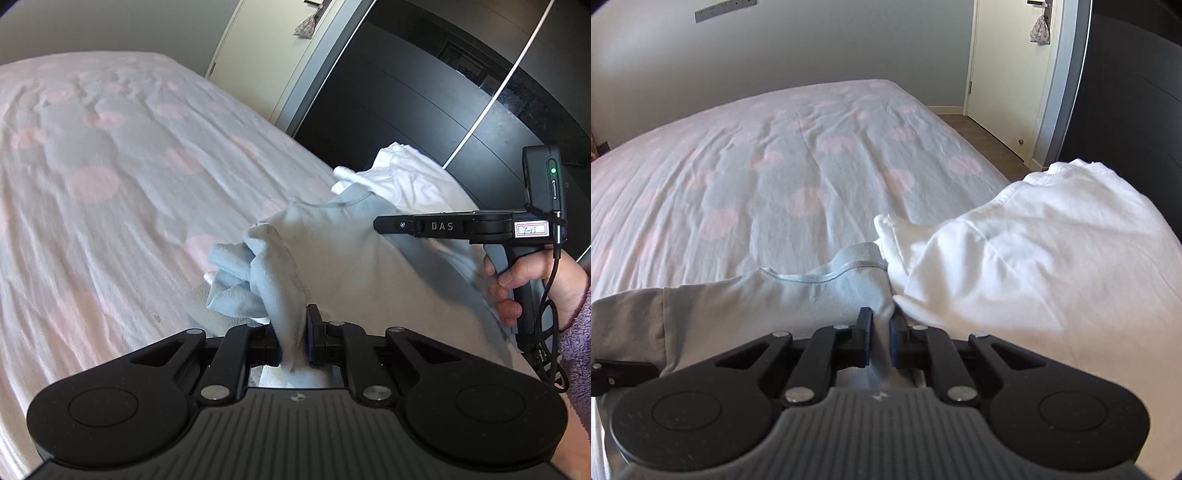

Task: Fold clothes
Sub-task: 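Lift the folded shirt with both grippers and carry it toward the laundry stack, then lower the shirt onto the folded laundry stack with both grippers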

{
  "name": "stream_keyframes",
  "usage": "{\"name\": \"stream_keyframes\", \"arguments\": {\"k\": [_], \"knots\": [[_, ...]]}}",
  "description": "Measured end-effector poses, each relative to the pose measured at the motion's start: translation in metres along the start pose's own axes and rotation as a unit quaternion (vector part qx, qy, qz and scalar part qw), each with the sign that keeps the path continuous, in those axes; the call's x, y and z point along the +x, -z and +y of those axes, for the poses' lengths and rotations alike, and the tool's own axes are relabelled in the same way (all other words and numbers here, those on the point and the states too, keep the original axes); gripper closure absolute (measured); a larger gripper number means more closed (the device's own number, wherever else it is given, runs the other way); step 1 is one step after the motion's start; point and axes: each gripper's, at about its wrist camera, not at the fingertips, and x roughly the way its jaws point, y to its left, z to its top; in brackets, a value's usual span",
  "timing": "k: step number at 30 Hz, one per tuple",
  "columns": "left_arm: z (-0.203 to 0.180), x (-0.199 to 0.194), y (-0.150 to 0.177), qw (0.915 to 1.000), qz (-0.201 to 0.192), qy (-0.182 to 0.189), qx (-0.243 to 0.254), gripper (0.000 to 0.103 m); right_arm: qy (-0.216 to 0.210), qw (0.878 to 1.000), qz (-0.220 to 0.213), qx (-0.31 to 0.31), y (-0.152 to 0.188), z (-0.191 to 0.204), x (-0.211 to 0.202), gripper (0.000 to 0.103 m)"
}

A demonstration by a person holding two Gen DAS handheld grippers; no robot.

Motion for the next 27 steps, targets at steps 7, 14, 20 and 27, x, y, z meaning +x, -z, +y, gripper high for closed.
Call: {"name": "stream_keyframes", "arguments": {"k": [7, 14, 20, 27], "knots": [[0.002, -0.002, 0.011, 0.9998, -0.003, -0.009, -0.017, 0.093, 0.017, 1.0, 0.016, -0.021, 0.002, 0.014, 0.015, 0.092], [-0.004, -0.025, 0.002, 0.9994, -0.015, -0.032, -0.005, 0.084, 0.02, 0.999, 0.01, -0.032, -0.007, 0.017, -0.007, 0.082], [-0.007, -0.059, -0.003, 0.9945, -0.049, -0.093, 0.001, 0.084, 0.024, 0.998, -0.04, -0.038, -0.009, 0.015, -0.057, 0.081], [-0.064, -0.074, 0.007, 0.9954, -0.055, -0.029, 0.073, 0.084, 0.011, 0.999, -0.038, -0.025, 0.04, 0.01, -0.103, 0.081]]}}
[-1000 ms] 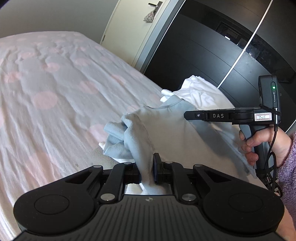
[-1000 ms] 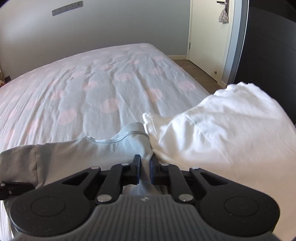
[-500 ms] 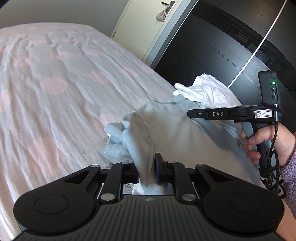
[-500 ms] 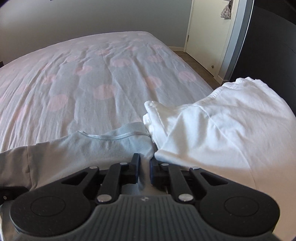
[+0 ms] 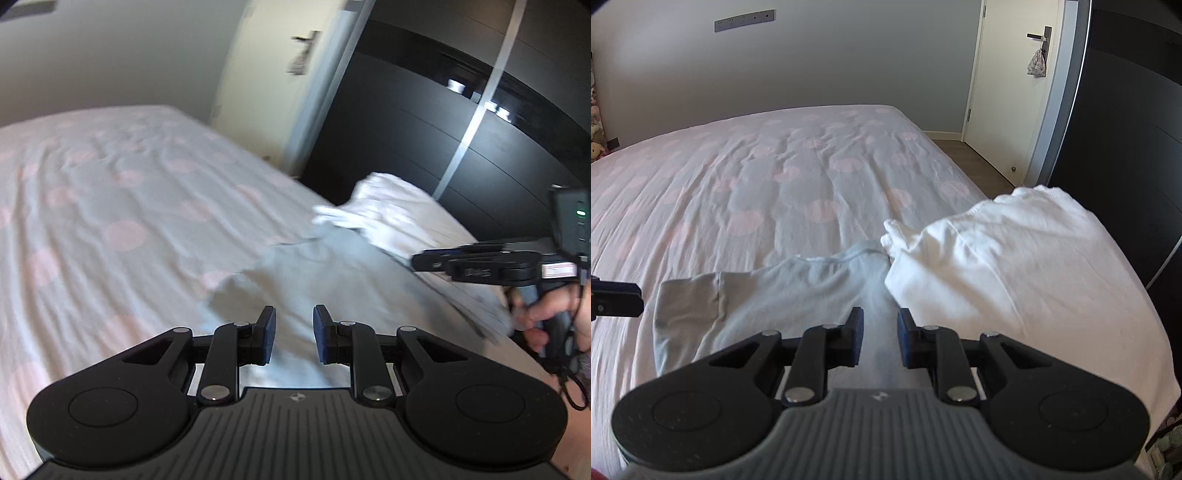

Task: Fold clothes
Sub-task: 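Lower the shirt onto the folded laundry stack with both grippers, then open both grippers and release the shirt on the stack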

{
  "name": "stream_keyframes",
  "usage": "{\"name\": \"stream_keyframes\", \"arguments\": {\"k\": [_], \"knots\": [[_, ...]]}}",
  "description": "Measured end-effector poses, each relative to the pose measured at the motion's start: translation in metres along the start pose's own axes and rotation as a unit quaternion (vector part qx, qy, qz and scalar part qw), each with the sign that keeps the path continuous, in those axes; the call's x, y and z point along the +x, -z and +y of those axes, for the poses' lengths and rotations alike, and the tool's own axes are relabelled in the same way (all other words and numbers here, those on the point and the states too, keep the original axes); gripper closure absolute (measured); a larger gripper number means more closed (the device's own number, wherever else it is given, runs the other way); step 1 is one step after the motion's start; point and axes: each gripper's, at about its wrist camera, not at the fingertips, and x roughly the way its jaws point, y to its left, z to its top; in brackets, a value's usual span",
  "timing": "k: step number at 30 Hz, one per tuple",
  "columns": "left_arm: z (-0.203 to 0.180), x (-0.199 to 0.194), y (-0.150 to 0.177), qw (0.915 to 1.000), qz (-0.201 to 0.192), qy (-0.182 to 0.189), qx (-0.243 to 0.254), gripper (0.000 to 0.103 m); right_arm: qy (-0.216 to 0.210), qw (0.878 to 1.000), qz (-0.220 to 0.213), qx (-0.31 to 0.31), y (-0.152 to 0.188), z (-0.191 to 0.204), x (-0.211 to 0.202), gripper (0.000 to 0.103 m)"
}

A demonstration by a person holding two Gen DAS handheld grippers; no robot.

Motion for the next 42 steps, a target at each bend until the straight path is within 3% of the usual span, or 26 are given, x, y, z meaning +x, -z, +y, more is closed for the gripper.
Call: {"name": "stream_keyframes", "arguments": {"k": [4, 7, 9, 13, 19, 25, 28, 32, 37, 42], "knots": [[-0.038, 0.016, 0.015, 0.9974, 0.001, 0.035, 0.062, 0.085, 0.016, 1.0, 0.007, 0.015, 0.036, -0.007, -0.01, 0.081], [-0.045, 0.038, 0.029, 0.9966, 0.036, 0.023, 0.07, 0.095, 0.021, 0.999, 0.008, 0.042, 0.055, -0.016, -0.006, 0.085], [-0.044, 0.048, 0.04, 0.9953, 0.054, 0.018, 0.078, 0.095, 0.031, 0.998, 0.006, 0.054, 0.063, -0.02, -0.002, 0.093], [-0.039, 0.059, 0.054, 0.9942, 0.074, 0.013, 0.076, 0.096, 0.026, 0.995, 0.005, 0.094, 0.08, -0.028, 0.009, 0.093], [-0.045, 0.051, 0.05, 0.9942, 0.065, 0.002, 0.086, 0.095, 0.03, 0.995, 0.002, 0.099, 0.08, -0.03, 0.01, 0.093], [-0.073, 0.017, 0.047, 0.9911, 0.024, 0.036, 0.126, 0.095, 0.019, 0.992, -0.056, 0.111, 0.088, -0.034, -0.041, 0.09], [-0.094, 0.018, 0.053, 0.9857, 0.046, 0.057, 0.152, 0.095, 0.021, 0.992, -0.062, 0.105, 0.103, -0.029, -0.056, 0.09], [-0.105, 0.03, 0.072, 0.9778, 0.093, 0.045, 0.182, 0.095, 0.033, 0.993, -0.035, 0.105, 0.124, -0.028, -0.047, 0.09], [-0.094, 0.044, 0.091, 0.9759, 0.137, 0.037, 0.165, 0.1, 0.036, 0.99, -0.023, 0.136, 0.142, -0.034, -0.033, 0.093], [-0.091, 0.036, 0.095, 0.9755, 0.152, 0.028, 0.157, 0.1, 0.061, 0.987, -0.012, 0.147, 0.143, -0.037, -0.037, 0.093]]}}
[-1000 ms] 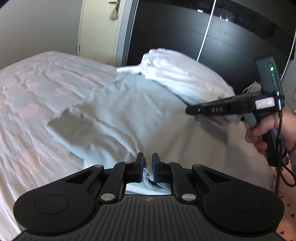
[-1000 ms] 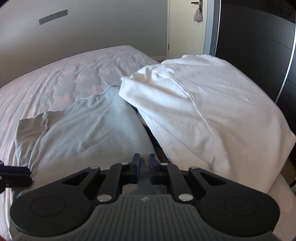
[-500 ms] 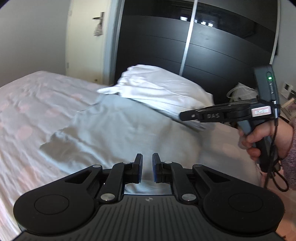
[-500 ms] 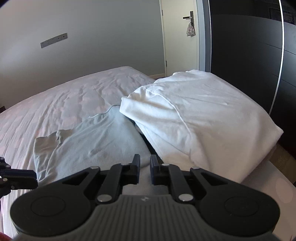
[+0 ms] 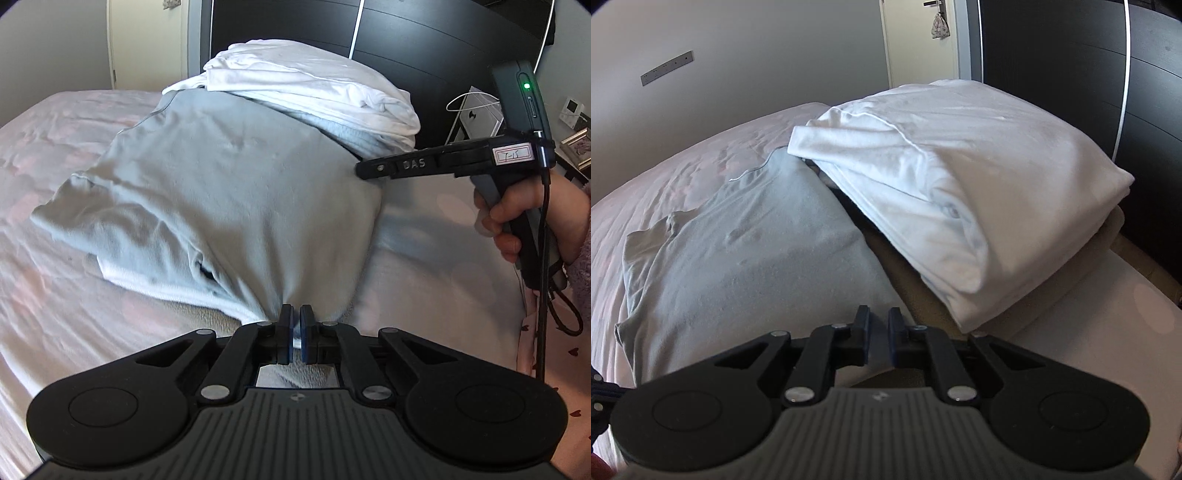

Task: Fold clothes

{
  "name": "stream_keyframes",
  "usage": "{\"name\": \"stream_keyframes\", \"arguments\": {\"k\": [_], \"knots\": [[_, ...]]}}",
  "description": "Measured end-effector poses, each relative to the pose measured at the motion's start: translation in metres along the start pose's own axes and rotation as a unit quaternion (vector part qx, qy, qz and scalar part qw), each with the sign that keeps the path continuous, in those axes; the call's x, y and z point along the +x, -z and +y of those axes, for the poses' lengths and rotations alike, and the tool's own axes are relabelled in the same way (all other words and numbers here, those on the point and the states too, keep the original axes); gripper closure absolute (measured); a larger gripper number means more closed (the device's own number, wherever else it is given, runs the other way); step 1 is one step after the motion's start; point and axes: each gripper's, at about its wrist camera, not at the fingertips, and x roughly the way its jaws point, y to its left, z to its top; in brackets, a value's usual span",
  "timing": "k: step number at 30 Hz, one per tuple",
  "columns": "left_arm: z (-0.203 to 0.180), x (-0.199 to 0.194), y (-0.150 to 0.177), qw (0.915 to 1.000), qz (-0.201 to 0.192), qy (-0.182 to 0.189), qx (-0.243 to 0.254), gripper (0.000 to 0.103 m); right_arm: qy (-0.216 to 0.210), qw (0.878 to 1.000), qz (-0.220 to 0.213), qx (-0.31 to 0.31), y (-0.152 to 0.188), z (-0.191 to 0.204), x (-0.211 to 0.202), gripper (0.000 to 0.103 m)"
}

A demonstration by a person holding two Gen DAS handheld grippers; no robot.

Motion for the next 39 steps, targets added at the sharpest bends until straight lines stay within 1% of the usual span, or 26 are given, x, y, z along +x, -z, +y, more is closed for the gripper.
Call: {"name": "stream_keyframes", "arguments": {"k": [1, 2, 3, 6, 11, 14, 16, 17, 18, 20, 21, 22, 24, 25, 26, 27, 29, 30, 31, 32, 34, 36, 39], "knots": [[0.001, -0.003, 0.002, 1.0, 0.003, -0.003, -0.002, 0.1, 0.014, 1.0, 0.001, 0.001, 0.001, -0.003, -0.003, 0.092], [0.003, -0.007, 0.005, 0.9999, 0.005, -0.007, -0.005, 0.1, 0.019, 1.0, 0.0, 0.008, 0.003, -0.007, -0.007, 0.089], [0.005, -0.011, 0.007, 0.9999, 0.006, -0.012, -0.008, 0.1, 0.022, 1.0, -0.002, 0.016, 0.004, -0.011, -0.012, 0.089], [0.012, -0.026, 0.013, 0.9994, 0.0, -0.021, -0.026, 0.1, 0.017, 0.999, -0.017, 0.034, 0.012, -0.017, -0.033, 0.087], [0.019, -0.064, 0.012, 0.9961, -0.05, -0.033, -0.064, 0.099, -0.005, 0.997, -0.044, 0.056, 0.03, -0.008, -0.071, 0.087], [0.017, -0.09, 0.008, 0.9927, -0.082, -0.032, -0.083, 0.094, -0.026, 0.996, -0.056, 0.061, 0.035, 0.009, -0.089, 0.086], [0.012, -0.108, 0.007, 0.99, -0.105, -0.035, -0.086, 0.084, -0.036, 0.995, -0.065, 0.061, 0.039, 0.024, -0.106, 0.076], [0.009, -0.117, 0.006, 0.9889, -0.114, -0.041, -0.086, 0.082, -0.037, 0.995, -0.071, 0.059, 0.04, 0.032, -0.115, 0.063], [0.005, -0.125, 0.006, 0.9876, -0.123, -0.047, -0.086, 0.078, -0.037, 0.995, -0.076, 0.058, 0.041, 0.039, -0.123, 0.055], [-0.002, -0.138, 0.006, 0.9849, -0.138, -0.052, -0.091, 0.067, -0.044, 0.994, -0.083, 0.06, 0.041, 0.051, -0.14, 0.053], [-0.005, -0.144, 0.006, 0.9832, -0.146, -0.051, -0.098, 0.055, -0.05, 0.993, -0.087, 0.062, 0.042, 0.058, -0.148, 0.049], [-0.007, -0.15, 0.007, 0.9815, -0.152, -0.052, -0.104, 0.049, -0.056, 0.992, -0.09, 0.064, 0.042, 0.064, -0.156, 0.046], [-0.013, -0.157, 0.01, 0.9788, -0.16, -0.058, -0.114, 0.047, -0.063, 0.992, -0.091, 0.06, 0.043, 0.076, -0.171, 0.039], [-0.015, -0.161, 0.011, 0.9774, -0.164, -0.061, -0.119, 0.044, -0.065, 0.992, -0.093, 0.056, 0.044, 0.082, -0.178, 0.037], [-0.018, -0.165, 0.013, 0.9761, -0.166, -0.067, -0.123, 0.042, -0.065, 0.992, -0.096, 0.055, 0.044, 0.088, -0.184, 0.031], [-0.021, -0.168, 0.015, 0.9749, -0.166, -0.078, -0.126, 0.041, -0.064, 0.991, -0.1, 0.054, 0.045, 0.093, -0.19, 0.019], [-0.024, -0.173, 0.021, 0.971, -0.169, -0.102, -0.136, 0.04, -0.058, 0.99, -0.112, 0.057, 0.048, 0.104, -0.202, 0.01], [-0.026, -0.177, 0.025, 0.9678, -0.17, -0.115, -0.145, 0.037, -0.053, 0.99, -0.12, 0.06, 0.049, 0.109, -0.207, 0.005], [-0.027, -0.18, 0.029, 0.9651, -0.174, -0.127, -0.149, 0.03, -0.043, 0.989, -0.128, 0.067, 0.052, 0.113, -0.212, 0.003], [-0.029, -0.182, 0.033, 0.9634, -0.179, -0.137, -0.145, 0.028, -0.032, 0.988, -0.134, 0.071, 0.055, 0.116, -0.215, 0.003], [-0.033, -0.187, 0.041, 0.9603, -0.187, -0.157, -0.135, 0.028, -0.012, 0.988, -0.137, 0.073, 0.061, 0.124, -0.22, 0.003], [-0.036, -0.19, 0.046, 0.9609, -0.184, -0.167, -0.122, 0.028, 0.013, 0.989, -0.128, 0.071, 0.067, 0.132, -0.222, 0.003], [-0.036, -0.193, 0.055, 0.9609, -0.18, -0.166, -0.129, 0.028, 0.046, 0.99, -0.113, 0.065, 0.076, 0.144, -0.224, 0.003]]}}
